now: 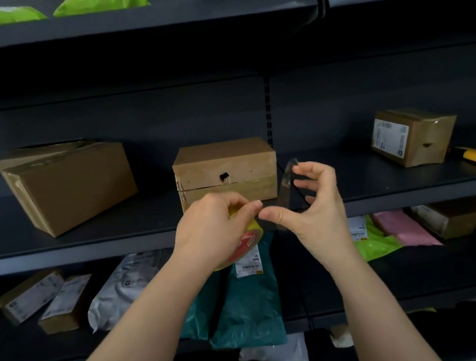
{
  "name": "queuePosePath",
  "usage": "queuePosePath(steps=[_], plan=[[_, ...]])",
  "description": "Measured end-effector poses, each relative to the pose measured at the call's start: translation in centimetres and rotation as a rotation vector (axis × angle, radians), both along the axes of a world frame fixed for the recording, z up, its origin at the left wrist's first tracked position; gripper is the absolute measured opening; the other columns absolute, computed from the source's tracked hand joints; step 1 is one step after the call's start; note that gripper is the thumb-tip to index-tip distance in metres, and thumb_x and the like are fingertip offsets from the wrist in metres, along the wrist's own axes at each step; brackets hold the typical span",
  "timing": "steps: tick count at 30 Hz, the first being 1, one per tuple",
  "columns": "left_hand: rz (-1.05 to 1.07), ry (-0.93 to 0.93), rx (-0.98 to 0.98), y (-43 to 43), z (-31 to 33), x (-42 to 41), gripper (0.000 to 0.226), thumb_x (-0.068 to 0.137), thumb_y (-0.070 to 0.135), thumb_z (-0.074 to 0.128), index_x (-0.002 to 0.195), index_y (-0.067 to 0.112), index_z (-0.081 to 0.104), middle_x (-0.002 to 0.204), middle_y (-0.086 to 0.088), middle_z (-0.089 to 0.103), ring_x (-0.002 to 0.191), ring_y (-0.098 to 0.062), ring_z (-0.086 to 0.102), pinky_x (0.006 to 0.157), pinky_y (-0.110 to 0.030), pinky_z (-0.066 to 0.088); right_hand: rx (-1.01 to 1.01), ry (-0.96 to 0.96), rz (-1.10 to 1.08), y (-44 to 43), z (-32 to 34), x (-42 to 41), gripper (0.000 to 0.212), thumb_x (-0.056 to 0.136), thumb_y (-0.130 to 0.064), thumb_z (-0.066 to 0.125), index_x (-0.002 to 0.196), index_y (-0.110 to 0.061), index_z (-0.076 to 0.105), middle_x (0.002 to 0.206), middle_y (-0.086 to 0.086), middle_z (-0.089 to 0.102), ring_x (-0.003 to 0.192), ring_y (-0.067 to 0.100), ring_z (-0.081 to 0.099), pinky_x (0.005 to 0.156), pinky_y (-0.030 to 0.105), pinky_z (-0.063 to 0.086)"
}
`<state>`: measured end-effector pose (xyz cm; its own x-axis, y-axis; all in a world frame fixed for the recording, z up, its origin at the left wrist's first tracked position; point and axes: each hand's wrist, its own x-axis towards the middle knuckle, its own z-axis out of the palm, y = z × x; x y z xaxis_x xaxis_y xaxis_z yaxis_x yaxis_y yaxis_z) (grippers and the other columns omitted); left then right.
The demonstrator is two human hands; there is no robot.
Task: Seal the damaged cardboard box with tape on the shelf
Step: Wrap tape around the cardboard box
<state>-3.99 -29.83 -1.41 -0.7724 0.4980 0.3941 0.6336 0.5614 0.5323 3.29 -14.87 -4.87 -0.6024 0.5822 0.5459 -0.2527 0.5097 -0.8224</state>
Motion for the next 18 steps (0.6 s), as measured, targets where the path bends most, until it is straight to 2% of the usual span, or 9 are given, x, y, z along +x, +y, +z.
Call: queuePosePath(steps=[3,7,12,15,18], plan=[[0.023,0.015,0.009,0.3,-0.3,0.3,0.026,0.092,0.054,0.055,0.089,0.035,0.072,0.076,0.016,0.066,0.075,-0.007,0.061,0.062,-0.028,0.049,0.015,-0.046,-0.002,0.8,-0.3,0.3,0.095,0.042,-0.075,0.076,0.122,-0.035,0.044,0.13,-0.016,0.05,0.119,0.0,0.049,0.092,0.025,0.042],[0.034,-0.002,0.044,1.1,-0.2,0.8,0.024,0.093,0.052,0.055,0.09,0.035,0.072,0.078,0.017,0.066,0.074,-0.001,0.059,0.063,-0.028,0.051,-0.042,-0.025,0.054,1.3,-0.6,0.5,0.081,0.053,-0.07,0.07,0.121,-0.032,0.051,0.127,-0.018,0.055,0.115,-0.004,0.052,0.089,0.02,0.042],[0.054,0.0,0.035,2.1,-0.1,1.5,0.024,0.093,0.052,0.055,0.092,0.035,0.073,0.08,0.019,0.064,0.075,0.0,0.057,0.066,-0.03,0.053,-0.019,-0.002,-0.086,3.5,-1.0,0.8,0.042,0.08,-0.052,0.069,0.111,-0.029,0.055,0.114,-0.016,0.063,0.107,0.001,0.058,0.09,0.029,0.047],[0.055,0.004,0.026,3.1,-0.1,2.1,0.024,0.093,0.05,0.056,0.091,0.034,0.073,0.081,0.017,0.065,0.075,0.001,0.057,0.061,-0.025,0.048,0.148,-0.09,-0.291,5.8,-1.3,1.6,0.052,0.071,-0.047,0.08,0.111,-0.029,0.052,0.113,-0.014,0.062,0.108,0.011,0.057,0.088,0.038,0.046],[0.031,0.01,0.0,4.7,-0.3,3.0,0.024,0.093,0.051,0.055,0.09,0.035,0.072,0.08,0.017,0.065,0.074,0.001,0.056,0.058,-0.022,0.045,0.333,-0.294,-0.507,8.8,-1.7,2.6,0.064,0.066,-0.041,0.086,0.118,-0.026,0.051,0.117,-0.005,0.062,0.111,0.023,0.054,0.088,0.046,0.043]])
